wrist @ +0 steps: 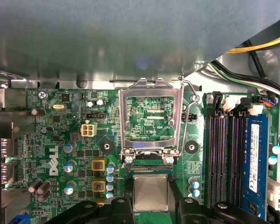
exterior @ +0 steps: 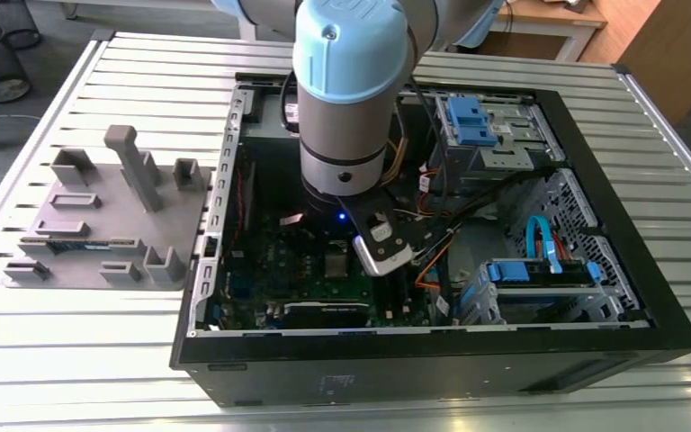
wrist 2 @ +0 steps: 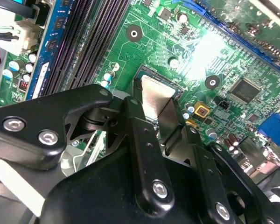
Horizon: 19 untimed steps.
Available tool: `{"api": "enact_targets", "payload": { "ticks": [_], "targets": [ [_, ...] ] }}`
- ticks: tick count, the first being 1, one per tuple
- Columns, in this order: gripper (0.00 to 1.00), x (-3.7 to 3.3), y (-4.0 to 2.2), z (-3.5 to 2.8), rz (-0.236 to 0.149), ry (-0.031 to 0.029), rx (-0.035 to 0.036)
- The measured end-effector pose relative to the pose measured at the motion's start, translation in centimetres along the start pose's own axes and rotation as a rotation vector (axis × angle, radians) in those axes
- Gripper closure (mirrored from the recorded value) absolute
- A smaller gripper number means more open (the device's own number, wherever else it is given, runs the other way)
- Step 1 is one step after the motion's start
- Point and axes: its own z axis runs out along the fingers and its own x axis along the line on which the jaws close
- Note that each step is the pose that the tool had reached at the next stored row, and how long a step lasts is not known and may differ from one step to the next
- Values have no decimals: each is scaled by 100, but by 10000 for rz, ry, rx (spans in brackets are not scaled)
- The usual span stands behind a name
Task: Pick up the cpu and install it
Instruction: 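Place the cpu into insertion slot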
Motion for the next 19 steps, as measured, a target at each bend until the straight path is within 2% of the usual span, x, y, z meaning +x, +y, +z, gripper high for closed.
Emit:
{"api": "enact_targets", "payload": {
  "ticks": [6, 19],
  "targets": [
    [62, 0, 0, -20, 7, 0, 1],
    [62, -1, 0, -14, 164, 3, 5]
  ]
}}
